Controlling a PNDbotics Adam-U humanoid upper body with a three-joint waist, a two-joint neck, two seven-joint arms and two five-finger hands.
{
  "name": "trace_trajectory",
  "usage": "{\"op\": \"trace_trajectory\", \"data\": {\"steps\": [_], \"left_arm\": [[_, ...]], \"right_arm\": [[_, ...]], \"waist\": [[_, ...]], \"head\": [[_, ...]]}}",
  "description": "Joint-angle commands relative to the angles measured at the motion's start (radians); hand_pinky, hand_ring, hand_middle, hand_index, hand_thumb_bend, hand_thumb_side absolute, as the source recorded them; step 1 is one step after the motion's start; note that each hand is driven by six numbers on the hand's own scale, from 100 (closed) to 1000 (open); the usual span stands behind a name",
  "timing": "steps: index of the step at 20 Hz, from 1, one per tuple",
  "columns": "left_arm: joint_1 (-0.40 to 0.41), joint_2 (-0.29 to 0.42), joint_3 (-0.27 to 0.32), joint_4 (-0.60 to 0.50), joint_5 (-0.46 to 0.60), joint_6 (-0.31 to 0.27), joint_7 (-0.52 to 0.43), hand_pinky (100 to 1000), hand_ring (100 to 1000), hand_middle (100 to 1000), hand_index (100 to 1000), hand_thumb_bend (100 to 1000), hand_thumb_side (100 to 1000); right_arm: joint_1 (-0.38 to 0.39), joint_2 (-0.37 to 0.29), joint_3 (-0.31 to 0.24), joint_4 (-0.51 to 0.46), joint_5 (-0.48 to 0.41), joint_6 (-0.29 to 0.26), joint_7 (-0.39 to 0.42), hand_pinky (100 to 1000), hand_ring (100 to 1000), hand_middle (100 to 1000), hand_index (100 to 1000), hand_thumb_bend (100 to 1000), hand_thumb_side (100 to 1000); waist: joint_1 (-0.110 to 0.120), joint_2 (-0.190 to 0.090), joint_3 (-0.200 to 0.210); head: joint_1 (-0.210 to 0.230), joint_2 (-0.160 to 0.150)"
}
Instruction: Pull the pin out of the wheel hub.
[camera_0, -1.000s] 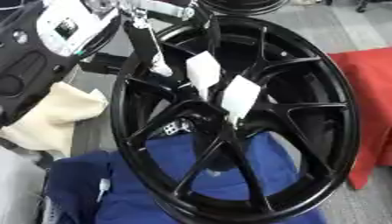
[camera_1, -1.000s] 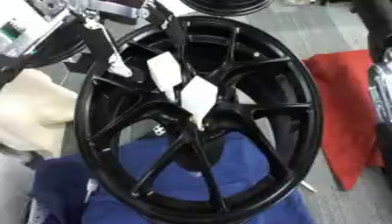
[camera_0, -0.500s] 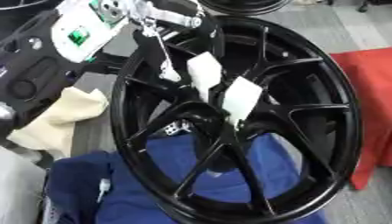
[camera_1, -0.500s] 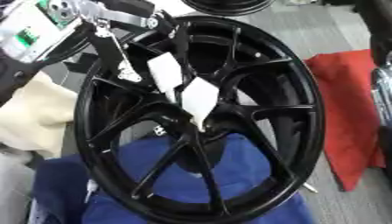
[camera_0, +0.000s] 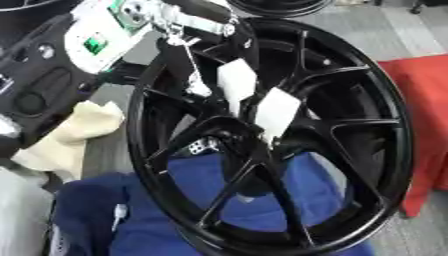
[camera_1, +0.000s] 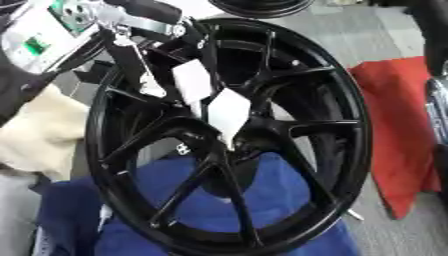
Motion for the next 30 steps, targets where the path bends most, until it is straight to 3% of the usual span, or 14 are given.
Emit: {"op": "trace_trajectory", "data": {"steps": [1, 5, 12, 17, 23, 27, 30], "left_arm": [[-0.032, 0.005, 0.011, -0.006, 0.027, -0.026, -0.032, 823, 771, 601, 700, 208, 100], [-0.032, 0.003, 0.016, -0.003, 0.044, -0.006, -0.032, 786, 681, 480, 560, 102, 100], [-0.042, 0.002, 0.073, -0.011, 0.101, 0.022, -0.032, 706, 529, 266, 329, 100, 100], [-0.059, 0.012, 0.126, -0.017, 0.143, 0.057, 0.006, 665, 496, 218, 286, 100, 100], [-0.082, 0.052, 0.238, 0.021, 0.181, 0.102, 0.120, 649, 488, 199, 270, 100, 100], [-0.070, 0.124, 0.344, 0.062, 0.205, 0.118, 0.197, 648, 494, 201, 273, 100, 100], [-0.003, 0.227, 0.442, 0.103, 0.214, 0.126, 0.277, 648, 498, 208, 280, 100, 100]], "right_arm": [[-0.012, -0.008, -0.007, -0.004, -0.005, -0.001, -0.005, 677, 571, 563, 695, 100, 727], [-0.010, -0.008, -0.008, -0.005, -0.007, -0.003, -0.009, 677, 572, 564, 696, 100, 728], [-0.007, -0.004, -0.009, -0.003, -0.009, -0.004, -0.011, 678, 573, 565, 696, 100, 730], [-0.005, -0.002, -0.009, -0.001, -0.011, -0.006, -0.010, 678, 574, 566, 697, 100, 730], [0.001, -0.008, -0.013, 0.001, -0.008, -0.006, -0.009, 679, 574, 567, 698, 100, 731], [0.004, -0.018, -0.017, 0.001, -0.003, -0.007, -0.009, 680, 574, 567, 697, 100, 728], [0.009, -0.035, -0.024, 0.000, 0.005, -0.005, -0.010, 681, 575, 567, 698, 100, 727]], "waist": [[-0.002, -0.020, -0.002], [-0.002, -0.021, -0.003], [-0.005, -0.024, -0.002], [-0.009, -0.026, 0.000], [-0.011, -0.033, 0.008], [-0.010, -0.041, 0.024], [-0.009, -0.048, 0.041]], "head": [[0.002, -0.009], [0.002, -0.010], [0.002, -0.010], [0.001, -0.005], [-0.007, -0.001], [-0.020, 0.006], [-0.035, 0.014]]}}
